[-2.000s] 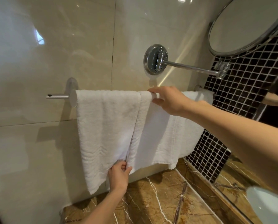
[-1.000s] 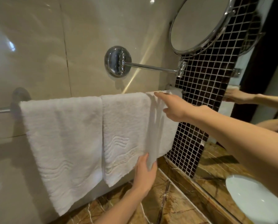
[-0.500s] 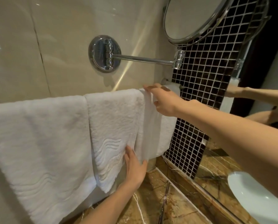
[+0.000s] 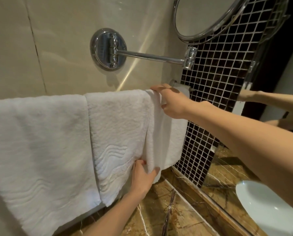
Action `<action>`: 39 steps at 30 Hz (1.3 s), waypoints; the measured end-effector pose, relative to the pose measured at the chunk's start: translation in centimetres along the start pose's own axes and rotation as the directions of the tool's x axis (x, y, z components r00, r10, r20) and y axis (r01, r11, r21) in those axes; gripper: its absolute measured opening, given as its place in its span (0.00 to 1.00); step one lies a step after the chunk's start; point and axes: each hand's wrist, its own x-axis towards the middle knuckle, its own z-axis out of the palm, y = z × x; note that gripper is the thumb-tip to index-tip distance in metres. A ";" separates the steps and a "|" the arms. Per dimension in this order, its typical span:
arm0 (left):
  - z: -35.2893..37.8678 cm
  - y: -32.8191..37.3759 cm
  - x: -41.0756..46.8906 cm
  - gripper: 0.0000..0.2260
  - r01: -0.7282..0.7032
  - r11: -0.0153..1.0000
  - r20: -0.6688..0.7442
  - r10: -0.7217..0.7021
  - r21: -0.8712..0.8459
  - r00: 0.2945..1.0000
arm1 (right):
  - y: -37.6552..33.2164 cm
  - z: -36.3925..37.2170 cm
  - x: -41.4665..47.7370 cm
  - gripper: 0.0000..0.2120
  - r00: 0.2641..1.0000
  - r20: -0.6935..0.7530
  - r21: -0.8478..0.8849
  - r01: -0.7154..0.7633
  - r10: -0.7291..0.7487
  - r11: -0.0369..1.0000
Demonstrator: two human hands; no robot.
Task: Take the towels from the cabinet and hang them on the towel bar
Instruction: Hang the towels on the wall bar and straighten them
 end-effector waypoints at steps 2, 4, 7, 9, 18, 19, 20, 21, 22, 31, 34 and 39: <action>0.0 -0.4 0.1 0.18 -0.047 0.998 0.014 0.046 0.036 0.999 | 0.1 0.0 0.0 0.33 1.000 -0.001 0.005 0.003 -0.003 1.000; 0.0 -0.8 0.3 0.13 -0.084 0.995 0.036 0.082 0.049 0.996 | 0.1 0.0 0.1 0.33 1.000 -0.001 0.010 0.006 -0.006 1.000; 0.0 -1.3 0.6 0.14 -0.128 0.989 0.070 0.123 0.075 0.990 | 0.0 0.0 0.1 0.33 1.000 -0.009 0.021 0.003 -0.003 1.000; 0.0 -1.3 0.8 0.20 -0.113 0.992 0.120 0.107 0.051 0.987 | -0.1 -0.1 0.1 0.33 1.000 -0.009 0.025 0.000 0.000 1.000; -0.2 -1.7 1.3 0.22 -0.053 0.995 0.144 0.041 0.079 0.989 | 0.5 -0.3 0.3 0.25 0.998 0.014 -0.018 0.062 -0.062 0.998; -0.2 -1.8 1.3 0.21 -0.061 0.994 0.152 0.047 0.088 0.987 | 0.6 -0.1 0.4 0.21 0.997 -0.018 -0.024 0.081 -0.081 0.996; -0.2 -1.8 1.4 0.21 -0.067 0.993 0.162 0.051 0.093 0.985 | 0.7 0.1 0.5 0.18 0.994 -0.054 -0.026 0.090 -0.091 0.996; -0.2 -1.9 1.4 0.20 -0.069 0.993 0.168 0.053 0.093 0.984 | 0.8 0.3 0.6 0.17 0.991 -0.092 -0.026 0.091 -0.093 0.996; 0.0 -2.1 1.5 0.20 -0.069 0.994 0.169 0.053 0.088 0.984 | 1.0 0.5 0.8 0.17 0.988 -0.128 -0.026 0.084 -0.086 0.996; 0.6 -1.8 0.7 0.13 -0.150 0.985 -0.002 0.150 0.082 0.989 | 1.7 0.4 1.3 0.18 0.979 -0.185 -0.054 0.074 -0.083 0.996; 0.5 -2.3 -0.2 0.08 -0.103 0.993 -0.136 0.111 0.061 0.985 | 1.8 0.1 1.4 0.15 0.983 -0.149 -0.039 0.099 -0.104 0.994; 0.6 -3.1 -0.1 0.15 -0.031 0.996 -0.159 0.017 -0.088 0.987 | 1.6 -0.2 1.5 0.12 0.988 -0.119 -0.048 0.090 -0.095 0.995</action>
